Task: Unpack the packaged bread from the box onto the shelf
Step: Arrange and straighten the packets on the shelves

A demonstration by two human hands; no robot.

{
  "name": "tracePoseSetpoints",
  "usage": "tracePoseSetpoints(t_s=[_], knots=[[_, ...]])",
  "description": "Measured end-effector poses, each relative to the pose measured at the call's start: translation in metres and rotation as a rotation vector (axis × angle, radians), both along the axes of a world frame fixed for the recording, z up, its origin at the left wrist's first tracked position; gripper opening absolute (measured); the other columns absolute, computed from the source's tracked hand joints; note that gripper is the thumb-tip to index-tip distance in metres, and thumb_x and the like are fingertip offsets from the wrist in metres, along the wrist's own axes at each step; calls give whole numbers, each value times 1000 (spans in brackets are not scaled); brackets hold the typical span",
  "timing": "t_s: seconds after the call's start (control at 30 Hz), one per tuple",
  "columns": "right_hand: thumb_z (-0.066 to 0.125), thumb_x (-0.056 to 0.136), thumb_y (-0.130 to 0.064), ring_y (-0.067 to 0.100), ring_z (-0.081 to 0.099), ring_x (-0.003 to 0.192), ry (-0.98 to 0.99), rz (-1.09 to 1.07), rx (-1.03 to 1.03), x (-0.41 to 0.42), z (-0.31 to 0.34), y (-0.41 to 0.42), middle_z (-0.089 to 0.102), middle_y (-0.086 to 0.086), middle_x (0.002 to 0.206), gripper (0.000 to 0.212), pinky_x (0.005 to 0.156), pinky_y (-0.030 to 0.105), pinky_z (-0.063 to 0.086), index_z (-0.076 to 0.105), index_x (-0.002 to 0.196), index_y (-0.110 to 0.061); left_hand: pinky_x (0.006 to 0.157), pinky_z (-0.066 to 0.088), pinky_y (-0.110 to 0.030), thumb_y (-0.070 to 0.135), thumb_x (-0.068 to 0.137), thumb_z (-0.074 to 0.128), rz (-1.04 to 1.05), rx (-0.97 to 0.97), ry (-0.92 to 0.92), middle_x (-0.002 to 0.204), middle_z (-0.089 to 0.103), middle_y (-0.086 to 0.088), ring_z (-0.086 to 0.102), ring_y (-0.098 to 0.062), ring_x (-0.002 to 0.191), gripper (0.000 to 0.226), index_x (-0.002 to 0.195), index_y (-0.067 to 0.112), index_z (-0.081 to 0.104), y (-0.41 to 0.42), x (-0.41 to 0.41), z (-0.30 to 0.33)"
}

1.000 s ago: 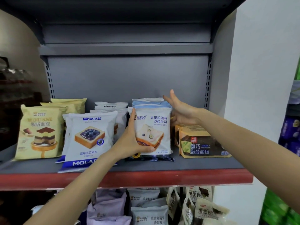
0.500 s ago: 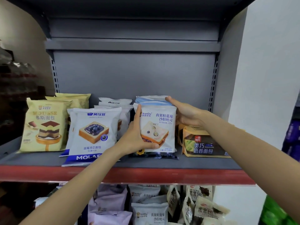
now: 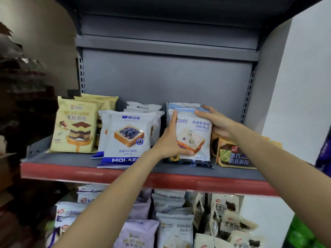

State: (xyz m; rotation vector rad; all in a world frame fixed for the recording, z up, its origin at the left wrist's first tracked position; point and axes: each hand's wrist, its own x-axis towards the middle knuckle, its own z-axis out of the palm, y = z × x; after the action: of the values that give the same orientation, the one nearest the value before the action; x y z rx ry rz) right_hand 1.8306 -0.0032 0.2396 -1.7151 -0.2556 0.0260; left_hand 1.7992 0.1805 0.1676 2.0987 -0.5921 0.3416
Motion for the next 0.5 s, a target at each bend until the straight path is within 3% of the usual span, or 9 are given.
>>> tracePoseSetpoints(t_s=[0.07, 0.13, 0.2, 0.27, 0.33, 0.4, 0.5], knots=[[70, 82, -29, 21, 61, 101, -95, -91, -103, -17, 6, 3, 55, 4, 127, 83, 92, 40, 50, 19, 147, -26, 111, 33, -40, 47, 48, 86, 47, 34, 15, 157, 12, -6, 28, -22, 140, 147, 133, 52, -34, -1, -10, 5], [69, 83, -32, 19, 46, 120, -321, -251, -259, -40, 5, 2, 39, -1, 139, 80, 103, 36, 39, 21, 147, -28, 108, 31, -35, 40, 66, 81, 109, 123, -7, 158, 0, -13, 19, -24, 143, 131, 143, 41, -24, 2, -25, 5], [68, 83, -39, 19, 25, 138, -629, -371, -492, -68, -9, 5, 25, 1, 151, 79, 111, 34, 24, 23, 147, -30, 106, 31, -35, 39, 81, 69, 190, 184, -213, 157, 16, -7, 23, -21, 141, 98, 151, 34, 1, 15, -45, 5], [64, 81, -51, 24, 16, 142, -864, -402, -753, -94, -35, 15, 19, 8, 154, 76, 112, 35, 18, 28, 145, -33, 101, 38, -35, 38, 86, 57, 287, 192, -521, 141, 43, -1, 39, -21, 127, 63, 143, 27, 34, 38, -63, 3], [59, 80, -57, 33, 13, 144, -996, -339, -1060, -100, -64, 25, 19, 11, 155, 70, 114, 49, 17, 33, 143, -36, 94, 44, -40, 36, 80, 50, 430, 222, -714, 127, 55, -1, 48, -25, 114, 50, 128, 23, 53, 67, -68, -1], [51, 89, -47, 36, 12, 145, -991, -264, -1200, -95, -87, 34, 20, 11, 156, 50, 114, 57, 17, 44, 137, -36, 95, 39, -41, 30, 78, 58, 534, 204, -695, 129, 53, -3, 45, -27, 116, 47, 124, 21, 56, 96, -70, -7], [39, 95, -31, 32, 11, 145, -877, -268, -1095, -91, -97, 41, 25, 7, 155, 35, 114, 59, 16, 58, 125, -31, 105, 30, -39, 26, 79, 71, 545, 113, -460, 140, 40, -9, 35, -27, 129, 61, 135, 20, 45, 129, -76, -19]])
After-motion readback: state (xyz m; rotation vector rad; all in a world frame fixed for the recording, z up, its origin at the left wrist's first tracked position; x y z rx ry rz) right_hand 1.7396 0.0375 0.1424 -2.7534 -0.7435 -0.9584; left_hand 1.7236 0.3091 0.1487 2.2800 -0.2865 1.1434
